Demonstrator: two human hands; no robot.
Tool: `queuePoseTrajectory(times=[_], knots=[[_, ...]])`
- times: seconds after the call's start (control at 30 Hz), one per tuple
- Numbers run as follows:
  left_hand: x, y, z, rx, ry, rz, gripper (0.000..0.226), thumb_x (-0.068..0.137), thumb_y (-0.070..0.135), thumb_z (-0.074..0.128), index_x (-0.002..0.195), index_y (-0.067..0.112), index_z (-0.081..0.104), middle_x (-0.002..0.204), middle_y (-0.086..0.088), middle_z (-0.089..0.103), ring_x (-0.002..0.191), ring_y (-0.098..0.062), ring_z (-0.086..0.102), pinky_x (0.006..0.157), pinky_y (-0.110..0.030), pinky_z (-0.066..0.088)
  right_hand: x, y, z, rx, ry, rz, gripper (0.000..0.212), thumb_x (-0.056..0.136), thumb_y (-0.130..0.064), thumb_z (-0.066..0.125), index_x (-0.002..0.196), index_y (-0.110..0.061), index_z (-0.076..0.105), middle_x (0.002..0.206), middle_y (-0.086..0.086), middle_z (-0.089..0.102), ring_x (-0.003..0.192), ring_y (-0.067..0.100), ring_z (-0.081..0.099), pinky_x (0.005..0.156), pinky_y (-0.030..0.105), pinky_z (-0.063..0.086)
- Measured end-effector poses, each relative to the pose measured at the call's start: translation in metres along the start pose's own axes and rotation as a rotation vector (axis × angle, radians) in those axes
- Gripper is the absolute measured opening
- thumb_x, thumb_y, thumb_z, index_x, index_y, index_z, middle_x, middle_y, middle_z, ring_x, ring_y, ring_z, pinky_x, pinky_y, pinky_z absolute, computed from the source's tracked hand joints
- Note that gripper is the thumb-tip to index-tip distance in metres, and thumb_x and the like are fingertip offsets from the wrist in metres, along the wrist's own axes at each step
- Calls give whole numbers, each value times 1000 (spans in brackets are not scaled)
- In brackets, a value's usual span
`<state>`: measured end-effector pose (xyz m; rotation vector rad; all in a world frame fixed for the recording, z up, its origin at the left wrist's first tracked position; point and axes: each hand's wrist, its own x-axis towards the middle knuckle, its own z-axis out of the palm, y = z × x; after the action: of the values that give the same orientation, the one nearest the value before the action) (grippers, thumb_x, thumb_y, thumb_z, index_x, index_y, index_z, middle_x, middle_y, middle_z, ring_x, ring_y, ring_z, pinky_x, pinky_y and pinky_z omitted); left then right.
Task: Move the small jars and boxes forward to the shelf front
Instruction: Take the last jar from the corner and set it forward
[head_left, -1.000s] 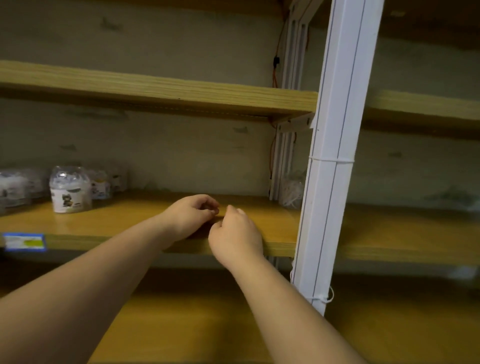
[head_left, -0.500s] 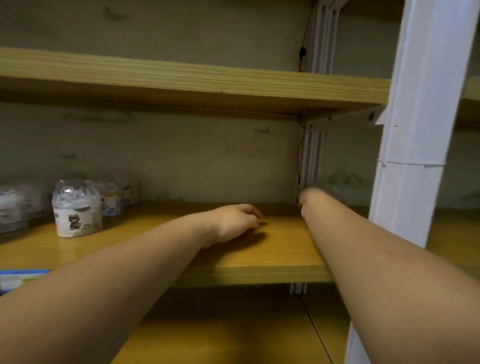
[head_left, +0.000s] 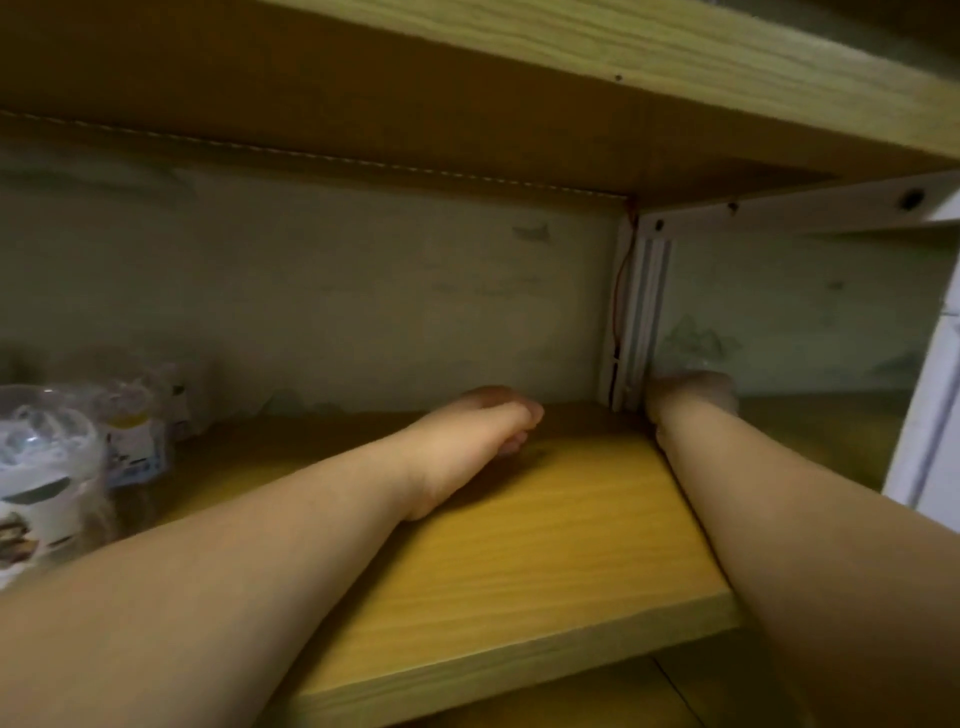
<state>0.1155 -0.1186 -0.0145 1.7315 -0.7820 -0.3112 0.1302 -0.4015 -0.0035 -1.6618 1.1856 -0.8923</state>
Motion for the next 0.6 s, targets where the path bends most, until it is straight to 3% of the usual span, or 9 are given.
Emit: queuePoseTrajectory(times=[0.1,0.17,0.27,0.33,0.37,0.47,0.53,0.6], knots=[[-3,2,0,-7,64,10,36,78,53,64,106,31,70,113,2,72,111,-15,66,107,-38,47,-23,-5,-12,-103,154,-22,80,72,-52,73,134,-6,55,136,15,58,127,31,55,105,37,44],[-5,3,-2,30,125,38,36,82,53,64,112,34,68,115,7,69,111,-14,64,102,-32,48,-37,-6,-19,-68,189,-54,85,65,-63,72,129,-8,61,132,16,61,124,34,58,101,39,46],[-4,7,-9,86,239,96,41,96,43,61,135,31,57,127,10,62,113,-10,58,86,-19,44,-56,-12,-21,82,132,-284,71,60,-72,63,97,-12,73,100,12,73,95,34,70,79,38,54],[1,7,-15,10,283,104,50,97,42,59,144,30,48,138,9,57,122,-13,53,91,-21,38,-78,-20,-18,222,-135,-483,44,73,-61,68,78,-18,68,78,1,69,79,25,66,65,32,49],[3,7,-18,-40,290,103,54,97,42,59,148,30,44,143,9,53,127,-13,50,94,-22,35,-90,-22,-17,266,-313,-534,37,77,-58,71,83,-21,69,81,-3,69,81,21,65,67,29,49],[9,3,-22,-131,271,103,63,96,46,59,152,27,39,150,9,48,136,-15,45,106,-25,33,-114,-20,-16,311,-767,-549,74,59,-68,80,120,-28,65,113,-2,74,105,21,69,96,40,53],[10,1,-22,-192,215,97,65,87,53,63,145,29,49,143,7,57,132,-16,51,116,-35,33,-118,-17,-18,399,-991,-510,72,65,-52,80,125,-17,62,117,7,73,112,27,68,103,43,50],[12,-3,-23,-214,150,104,52,84,50,64,132,30,61,129,7,67,124,-15,59,115,-40,37,-119,-16,-22,478,-1128,-431,64,72,-37,75,127,-10,59,120,11,72,115,25,67,104,37,50]])
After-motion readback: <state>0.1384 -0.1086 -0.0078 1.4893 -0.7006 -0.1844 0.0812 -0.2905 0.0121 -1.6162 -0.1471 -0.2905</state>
